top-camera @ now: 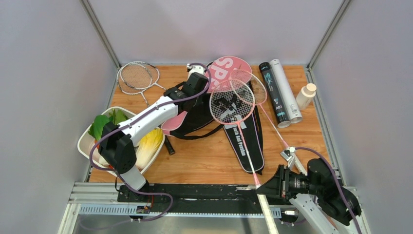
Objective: Pack up the badminton gear
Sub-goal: Open the racket bag at the center of the board, then place the racket in the racket bag.
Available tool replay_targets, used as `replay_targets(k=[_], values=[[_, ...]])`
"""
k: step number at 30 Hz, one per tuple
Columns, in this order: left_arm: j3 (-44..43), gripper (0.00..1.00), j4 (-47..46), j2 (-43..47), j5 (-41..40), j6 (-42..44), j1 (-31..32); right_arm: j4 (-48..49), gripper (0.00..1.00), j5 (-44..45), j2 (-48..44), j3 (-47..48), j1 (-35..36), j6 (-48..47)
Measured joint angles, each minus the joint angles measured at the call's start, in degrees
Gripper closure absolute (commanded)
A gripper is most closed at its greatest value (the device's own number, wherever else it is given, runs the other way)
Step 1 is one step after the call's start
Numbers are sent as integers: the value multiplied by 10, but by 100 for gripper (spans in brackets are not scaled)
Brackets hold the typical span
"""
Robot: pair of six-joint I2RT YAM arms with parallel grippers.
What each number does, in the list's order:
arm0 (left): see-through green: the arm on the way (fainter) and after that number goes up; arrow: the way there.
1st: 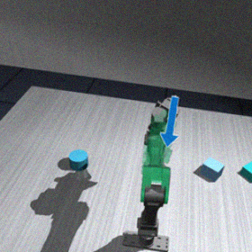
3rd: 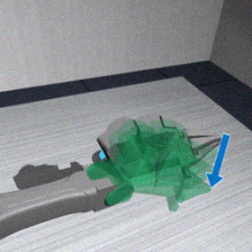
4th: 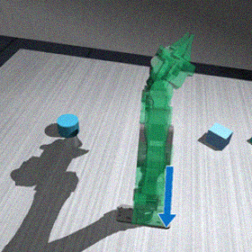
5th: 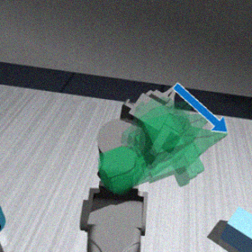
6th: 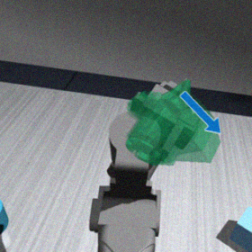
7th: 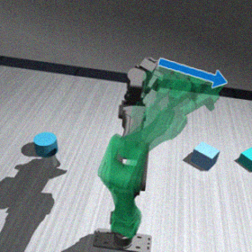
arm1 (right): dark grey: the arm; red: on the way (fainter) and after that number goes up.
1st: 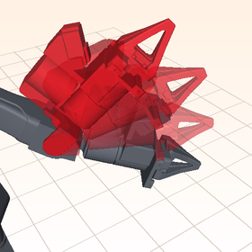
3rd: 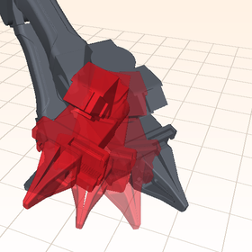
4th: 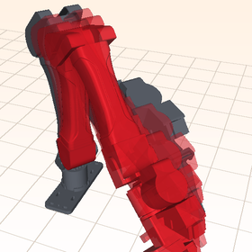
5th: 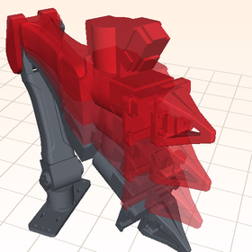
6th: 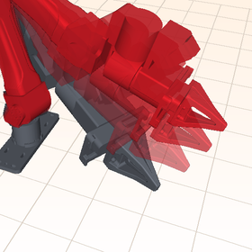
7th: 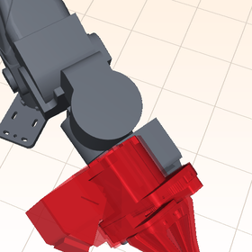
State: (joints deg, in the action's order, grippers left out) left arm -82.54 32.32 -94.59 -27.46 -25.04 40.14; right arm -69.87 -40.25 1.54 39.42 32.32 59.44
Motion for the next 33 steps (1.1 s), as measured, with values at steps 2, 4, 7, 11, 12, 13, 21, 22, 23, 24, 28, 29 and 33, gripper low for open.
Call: replay_targets(k=[2,4,7,11,12,13,21,22,23,24,28,29,33], values=[[-14,100,3,-4,-1,-13,-7,-8,100,-6,0,4,0,0],[-19,100,6,-4,-2,-23,-12,-11,100,-11,0,6,0,1],[-22,100,11,-4,-2,-36,-17,-19,100,-19,-1,8,0,2],[-22,100,12,-4,-5,-48,-19,-30,100,-26,-2,8,0,5],[-22,100,12,-4,-7,-50,-19,-33,100,-28,-2,8,0,6],[-22,100,12,-4,-9,-54,-19,-37,100,-29,-2,8,0,7],[2,100,-11,12,14,-73,-25,-21,100,-27,-2,2,0,43],[15,100,-20,21,23,-75,-25,-4,100,-20,-2,-3,0,54],[39,100,-35,36,39,-78,-25,15,100,-12,-2,-9,0,65],[48,100,-40,42,46,-80,-25,34,100,-4,-1,-15,-1,75],[140,100,-108,97,111,-91,-25,133,100,17,29,-64,-2,119],[160,100,-121,108,128,-93,-25,160,100,23,45,-79,-2,131],[230,100,-171,137,187,-97,-23,218,100,48,81,-98,-2,156]])
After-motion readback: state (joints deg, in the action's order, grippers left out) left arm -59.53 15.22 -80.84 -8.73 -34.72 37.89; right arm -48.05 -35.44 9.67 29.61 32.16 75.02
